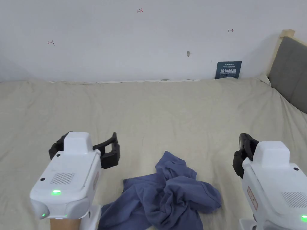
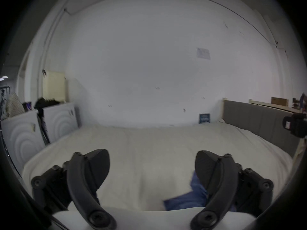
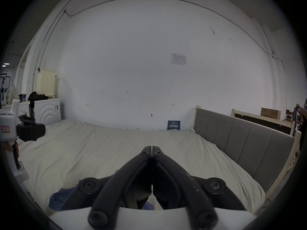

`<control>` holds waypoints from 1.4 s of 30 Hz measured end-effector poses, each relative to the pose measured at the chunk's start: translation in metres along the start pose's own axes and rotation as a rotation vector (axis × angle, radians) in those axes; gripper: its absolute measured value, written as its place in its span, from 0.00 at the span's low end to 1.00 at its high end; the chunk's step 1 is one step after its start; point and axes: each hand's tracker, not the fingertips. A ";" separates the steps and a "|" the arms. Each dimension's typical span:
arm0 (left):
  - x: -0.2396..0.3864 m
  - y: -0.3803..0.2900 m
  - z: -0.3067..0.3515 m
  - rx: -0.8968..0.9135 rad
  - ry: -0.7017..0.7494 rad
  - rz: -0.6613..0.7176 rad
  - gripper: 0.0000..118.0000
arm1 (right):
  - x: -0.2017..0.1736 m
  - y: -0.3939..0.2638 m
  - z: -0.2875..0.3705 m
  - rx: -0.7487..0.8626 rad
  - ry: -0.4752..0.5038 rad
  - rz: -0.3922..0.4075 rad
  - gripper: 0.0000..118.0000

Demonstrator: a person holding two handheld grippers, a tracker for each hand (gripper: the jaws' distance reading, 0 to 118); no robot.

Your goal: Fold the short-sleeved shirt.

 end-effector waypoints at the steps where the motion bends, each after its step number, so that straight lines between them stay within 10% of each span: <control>1: -0.005 0.000 0.002 0.011 0.002 -0.009 0.73 | -0.002 0.002 0.000 0.006 0.000 0.002 0.01; 6: -0.018 -0.002 0.005 0.001 -0.050 -0.040 0.00 | -0.006 -0.001 -0.007 0.022 0.009 0.001 0.01; 15: -0.019 -0.002 0.000 -0.085 -0.051 -0.008 0.00 | -0.006 -0.004 -0.010 0.021 0.013 0.007 0.01; 29: -0.012 -0.107 -0.007 -0.749 -0.224 0.134 0.00 | -0.006 -0.015 -0.002 -0.032 0.009 0.001 0.01; 32: -0.013 -0.135 -0.004 -0.807 -0.192 0.172 0.24 | -0.007 -0.021 -0.003 -0.052 0.014 -0.002 0.01; 33: -0.012 -0.141 -0.002 -0.812 -0.182 0.176 0.58 | -0.008 -0.023 -0.004 -0.058 0.016 -0.003 0.01; 35: -0.007 -0.152 0.000 -0.850 -0.158 0.167 0.94 | -0.007 -0.027 -0.005 -0.071 0.021 -0.004 0.01; 42: 0.013 -0.177 0.000 -0.858 -0.108 0.104 0.82 | -0.003 -0.035 -0.011 -0.104 0.030 -0.005 0.02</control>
